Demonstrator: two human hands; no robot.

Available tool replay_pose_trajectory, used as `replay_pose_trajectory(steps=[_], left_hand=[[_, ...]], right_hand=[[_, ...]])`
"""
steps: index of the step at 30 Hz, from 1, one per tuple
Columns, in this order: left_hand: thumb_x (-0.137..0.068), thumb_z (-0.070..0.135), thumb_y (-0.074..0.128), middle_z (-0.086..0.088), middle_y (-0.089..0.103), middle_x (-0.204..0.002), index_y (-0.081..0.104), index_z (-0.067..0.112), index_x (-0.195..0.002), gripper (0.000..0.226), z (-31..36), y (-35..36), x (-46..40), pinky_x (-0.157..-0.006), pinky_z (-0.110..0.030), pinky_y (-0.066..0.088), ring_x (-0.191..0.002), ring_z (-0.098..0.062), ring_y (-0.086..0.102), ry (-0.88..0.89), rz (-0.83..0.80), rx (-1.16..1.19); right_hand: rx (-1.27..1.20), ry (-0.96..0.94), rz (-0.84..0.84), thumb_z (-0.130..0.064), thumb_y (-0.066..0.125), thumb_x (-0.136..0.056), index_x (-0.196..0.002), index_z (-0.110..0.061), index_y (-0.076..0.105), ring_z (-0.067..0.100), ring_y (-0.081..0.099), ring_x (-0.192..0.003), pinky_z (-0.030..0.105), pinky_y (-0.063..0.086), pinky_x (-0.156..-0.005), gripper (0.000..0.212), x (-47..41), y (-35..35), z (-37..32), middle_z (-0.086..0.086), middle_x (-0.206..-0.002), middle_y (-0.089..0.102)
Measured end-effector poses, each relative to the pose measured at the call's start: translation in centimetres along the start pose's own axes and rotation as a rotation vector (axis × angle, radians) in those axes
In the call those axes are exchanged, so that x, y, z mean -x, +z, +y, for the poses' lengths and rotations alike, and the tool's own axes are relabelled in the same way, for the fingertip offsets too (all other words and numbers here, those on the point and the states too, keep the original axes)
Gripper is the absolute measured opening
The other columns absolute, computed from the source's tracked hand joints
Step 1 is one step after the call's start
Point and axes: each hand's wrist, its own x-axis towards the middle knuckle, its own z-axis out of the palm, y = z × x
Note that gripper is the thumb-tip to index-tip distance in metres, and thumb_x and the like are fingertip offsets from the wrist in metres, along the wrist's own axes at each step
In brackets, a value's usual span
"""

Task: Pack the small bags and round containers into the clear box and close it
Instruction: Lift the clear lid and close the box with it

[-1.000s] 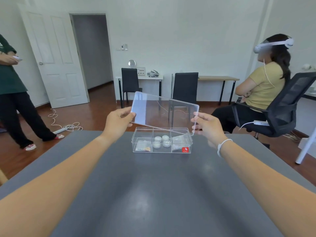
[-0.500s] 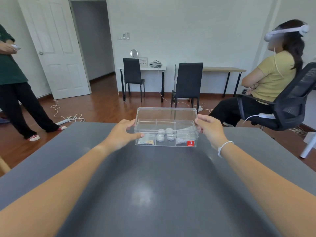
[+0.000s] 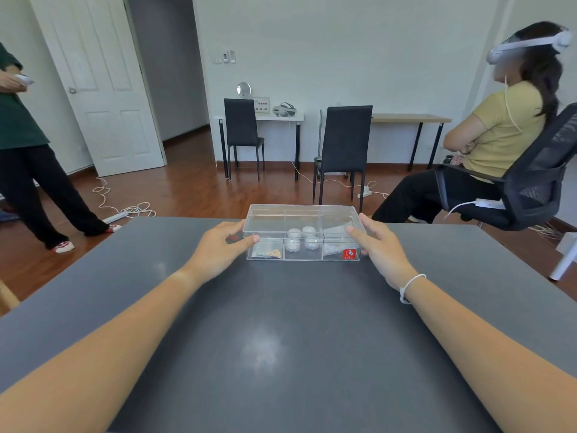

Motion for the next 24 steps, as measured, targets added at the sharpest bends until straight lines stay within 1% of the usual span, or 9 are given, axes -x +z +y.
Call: replay_pose_trajectory(steps=[2, 5, 8, 10, 13, 15, 18, 20, 24], left_hand=[[-0.084, 0.035, 0.061, 0.013, 0.056, -0.114, 0.057, 0.033, -0.122, 0.039, 0.0, 0.1, 0.19, -0.086, -0.016, 0.032, -0.103, -0.01, 0.052, 0.004, 0.012, 0.023], [-0.084, 0.033, 0.061, 0.013, 0.057, -0.113, 0.058, 0.032, -0.121, 0.037, 0.0, 0.25, 0.39, -0.081, -0.01, 0.033, -0.102, -0.01, 0.054, 0.003, 0.024, 0.045], [-0.085, 0.031, 0.061, 0.011, 0.057, -0.114, 0.059, 0.03, -0.121, 0.036, -0.01, 0.33, 0.5, -0.082, -0.012, 0.033, -0.103, -0.011, 0.054, -0.006, 0.032, 0.071], [-0.085, 0.029, 0.061, 0.011, 0.057, -0.111, 0.06, 0.028, -0.12, 0.035, 0.06, 0.49, 0.59, -0.079, -0.009, 0.033, -0.102, -0.01, 0.054, -0.017, 0.04, 0.098], [-0.085, 0.025, 0.062, 0.016, 0.06, -0.103, 0.063, 0.028, -0.115, 0.031, 0.01, 0.84, 0.77, -0.077, -0.005, 0.036, -0.098, -0.008, 0.057, -0.033, 0.027, 0.151], [-0.085, 0.025, 0.061, 0.012, 0.062, -0.104, 0.064, 0.027, -0.115, 0.03, -0.03, 0.92, 0.84, -0.077, -0.006, 0.037, -0.098, -0.009, 0.058, -0.041, 0.016, 0.157], [-0.086, 0.026, 0.06, 0.005, 0.061, -0.112, 0.062, 0.024, -0.118, 0.032, -0.21, 0.87, 0.71, -0.084, -0.014, 0.037, -0.103, -0.011, 0.057, -0.058, 0.002, 0.154], [-0.086, 0.027, 0.06, 0.005, 0.06, -0.116, 0.061, 0.023, -0.12, 0.034, -0.27, 0.84, 0.65, -0.088, -0.018, 0.035, -0.105, -0.011, 0.056, -0.069, -0.007, 0.151], [-0.087, 0.029, 0.058, 0.006, 0.059, -0.12, 0.058, 0.021, -0.124, 0.037, -0.54, 0.96, 0.53, -0.09, -0.018, 0.037, -0.108, -0.011, 0.056, -0.07, -0.014, 0.131]], right_hand=[[-0.002, -0.01, 0.003, -0.038, 0.058, -0.086, -0.138, -0.025, 0.04, 0.021, 0.044, -0.126, 0.044, 0.044, -0.104, 0.057, 0.13, 0.05, 0.06, 0.001, -0.142, 0.042], [0.014, -0.006, 0.013, -0.038, 0.058, -0.085, -0.138, -0.026, 0.039, 0.023, 0.043, -0.128, 0.048, 0.044, -0.103, 0.058, 0.15, 0.24, 0.11, 0.002, -0.144, 0.042], [0.045, -0.012, 0.021, -0.039, 0.057, -0.085, -0.139, -0.025, 0.038, 0.024, 0.043, -0.129, 0.049, 0.044, -0.103, 0.059, 0.17, 0.35, 0.09, 0.002, -0.145, 0.042], [0.056, -0.016, 0.03, -0.04, 0.057, -0.085, -0.139, -0.025, 0.038, 0.025, 0.044, -0.128, 0.05, 0.044, -0.102, 0.059, 0.2, 0.34, 0.12, 0.003, -0.145, 0.043], [0.087, -0.02, 0.037, -0.04, 0.057, -0.085, -0.139, -0.024, 0.039, 0.025, 0.045, -0.127, 0.049, 0.045, -0.102, 0.059, 0.19, 0.37, 0.21, 0.003, -0.144, 0.043], [0.107, -0.03, 0.044, -0.041, 0.057, -0.085, -0.138, -0.023, 0.04, 0.024, 0.046, -0.124, 0.048, 0.047, -0.1, 0.059, 0.18, 0.44, 0.3, 0.003, -0.142, 0.045], [0.122, -0.032, 0.053, -0.042, 0.059, -0.083, -0.137, -0.021, 0.043, 0.023, 0.05, -0.119, 0.047, 0.049, -0.098, 0.06, 0.23, 0.44, 0.39, 0.003, -0.137, 0.049], [0.129, -0.031, 0.058, -0.043, 0.059, -0.083, -0.136, -0.021, 0.044, 0.022, 0.051, -0.117, 0.046, 0.049, -0.098, 0.06, 0.31, 0.4, 0.42, 0.002, -0.138, 0.05], [0.126, -0.024, 0.061, -0.043, 0.06, -0.083, -0.137, -0.021, 0.043, 0.024, 0.051, -0.119, 0.047, 0.048, -0.099, 0.061, 0.47, 0.46, 0.44, 0.002, -0.139, 0.049]])
